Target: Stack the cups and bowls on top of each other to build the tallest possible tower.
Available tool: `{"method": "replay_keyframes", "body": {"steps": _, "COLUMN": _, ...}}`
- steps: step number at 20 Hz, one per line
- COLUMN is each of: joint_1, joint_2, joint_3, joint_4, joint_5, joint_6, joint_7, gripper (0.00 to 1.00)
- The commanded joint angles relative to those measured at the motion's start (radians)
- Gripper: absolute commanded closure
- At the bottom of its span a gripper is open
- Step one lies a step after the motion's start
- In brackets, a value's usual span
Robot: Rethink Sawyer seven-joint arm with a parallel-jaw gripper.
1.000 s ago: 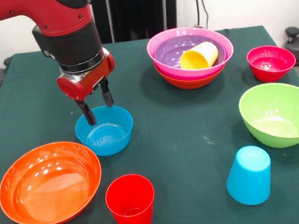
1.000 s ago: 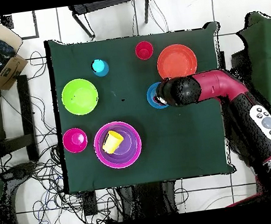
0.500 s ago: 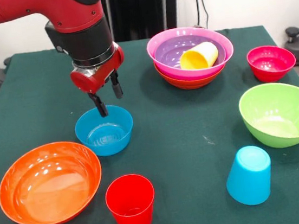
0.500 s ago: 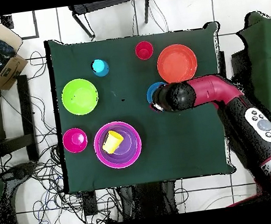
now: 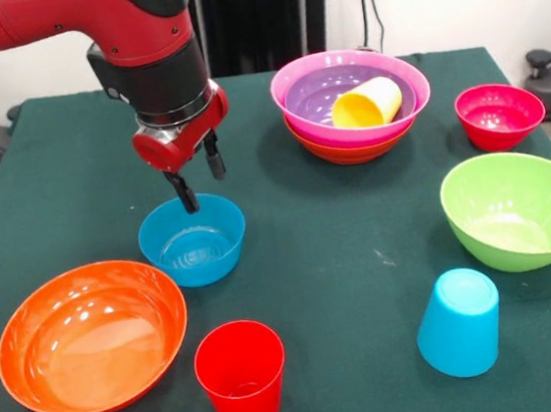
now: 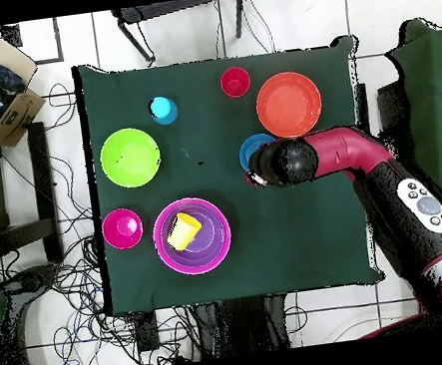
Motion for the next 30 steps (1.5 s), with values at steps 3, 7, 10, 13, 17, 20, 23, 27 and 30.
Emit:
{"method": "replay_keyframes", "body": {"steps": 3, "joint_1": 0.065, "joint_2": 0.065, "joint_3": -0.103, "joint_4": 0.003, "joint_5": -0.103, "joint_6": -0.084, "joint_7": 0.028, "gripper": 0.00}}
{"method": "replay_keyframes", "body": {"steps": 7, "joint_1": 0.063, "joint_2": 0.085, "joint_3": -0.114, "joint_4": 0.000, "joint_5": -0.115, "joint_6": -0.112, "joint_7": 0.033, "gripper": 0.00}}
{"method": "replay_keyframes", "body": {"steps": 10, "joint_1": 0.065, "joint_2": 0.096, "joint_3": -0.122, "joint_4": -0.001, "joint_5": -0.124, "joint_6": -0.129, "joint_7": 0.034, "gripper": 0.00}}
{"method": "replay_keyframes", "body": {"steps": 13, "joint_1": 0.067, "joint_2": 0.110, "joint_3": -0.128, "joint_4": -0.012, "joint_5": -0.132, "joint_6": -0.144, "joint_7": 0.034, "gripper": 0.00}}
{"method": "replay_keyframes", "body": {"steps": 17, "joint_1": 0.075, "joint_2": 0.131, "joint_3": -0.141, "joint_4": -0.035, "joint_5": -0.146, "joint_6": -0.169, "joint_7": 0.030, "gripper": 0.00}}
{"method": "replay_keyframes", "body": {"steps": 20, "joint_1": 0.081, "joint_2": 0.139, "joint_3": -0.148, "joint_4": -0.057, "joint_5": -0.147, "joint_6": -0.179, "joint_7": 0.028, "gripper": 0.00}}
{"method": "replay_keyframes", "body": {"steps": 23, "joint_1": 0.084, "joint_2": 0.152, "joint_3": -0.153, "joint_4": -0.081, "joint_5": -0.152, "joint_6": -0.206, "joint_7": 0.028, "gripper": 0.00}}
{"method": "replay_keyframes", "body": {"steps": 27, "joint_1": 0.090, "joint_2": 0.174, "joint_3": -0.161, "joint_4": -0.107, "joint_5": -0.165, "joint_6": -0.253, "joint_7": 0.043, "gripper": 0.00}}
{"method": "replay_keyframes", "body": {"steps": 30, "joint_1": 0.106, "joint_2": 0.176, "joint_3": -0.178, "joint_4": -0.124, "joint_5": -0.174, "joint_6": -0.265, "joint_7": 0.054, "gripper": 1.00}}
